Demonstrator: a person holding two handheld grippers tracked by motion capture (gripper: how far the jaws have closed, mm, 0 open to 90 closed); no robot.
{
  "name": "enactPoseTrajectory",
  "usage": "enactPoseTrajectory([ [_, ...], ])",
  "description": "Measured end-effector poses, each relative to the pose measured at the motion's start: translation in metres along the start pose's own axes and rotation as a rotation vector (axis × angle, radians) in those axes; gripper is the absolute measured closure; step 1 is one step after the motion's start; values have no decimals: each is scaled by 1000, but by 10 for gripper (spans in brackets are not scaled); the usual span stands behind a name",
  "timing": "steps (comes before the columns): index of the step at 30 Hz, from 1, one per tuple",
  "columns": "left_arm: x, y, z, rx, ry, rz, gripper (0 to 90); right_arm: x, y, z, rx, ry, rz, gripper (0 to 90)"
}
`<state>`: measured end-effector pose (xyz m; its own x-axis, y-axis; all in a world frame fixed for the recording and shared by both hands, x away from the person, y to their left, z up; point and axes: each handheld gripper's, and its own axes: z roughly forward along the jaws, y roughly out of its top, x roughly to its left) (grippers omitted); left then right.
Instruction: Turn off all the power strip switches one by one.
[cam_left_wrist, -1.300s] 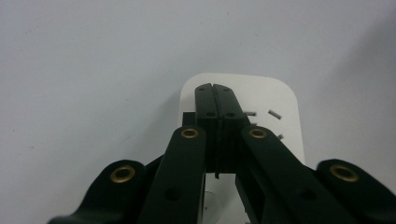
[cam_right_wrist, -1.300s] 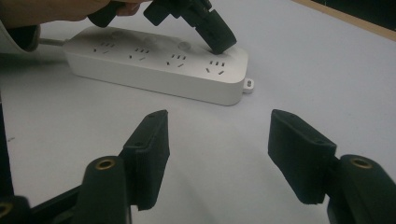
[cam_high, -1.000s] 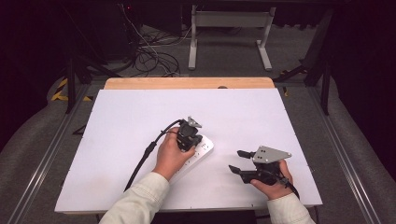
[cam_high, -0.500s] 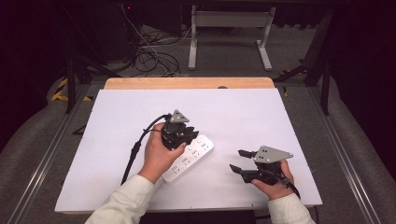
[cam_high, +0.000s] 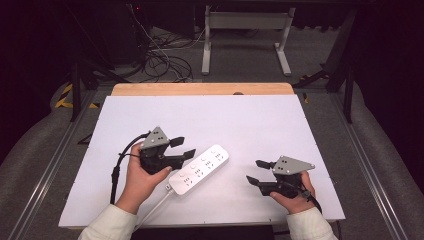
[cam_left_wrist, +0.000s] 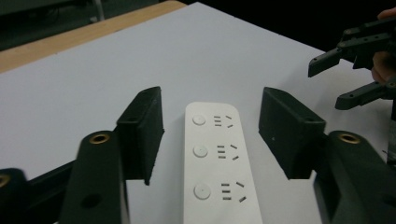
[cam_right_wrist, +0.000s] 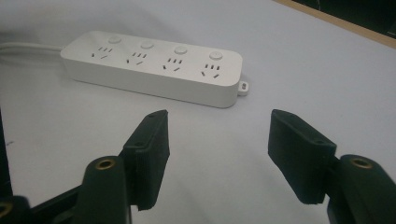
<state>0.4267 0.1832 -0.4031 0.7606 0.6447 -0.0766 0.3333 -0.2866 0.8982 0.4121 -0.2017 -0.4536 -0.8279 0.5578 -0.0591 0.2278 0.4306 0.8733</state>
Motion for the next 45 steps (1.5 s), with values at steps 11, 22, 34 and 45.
enactPoseTrajectory([
  [11, 12, -39, -33, -31, 51, 84, 136, 0, 0, 0, 1, 0, 2, 393],
  [22, 27, -81, -64, -33, 89, 128, 111, -1, -1, -1, -3, -1, 6, 393],
  [34, 38, -117, -84, 13, 122, 120, 106, -1, -1, -1, 0, -2, 9, 393],
  [45, 37, -124, -87, 24, 131, 110, 105, -2, -2, -2, -6, 0, 10, 393],
])
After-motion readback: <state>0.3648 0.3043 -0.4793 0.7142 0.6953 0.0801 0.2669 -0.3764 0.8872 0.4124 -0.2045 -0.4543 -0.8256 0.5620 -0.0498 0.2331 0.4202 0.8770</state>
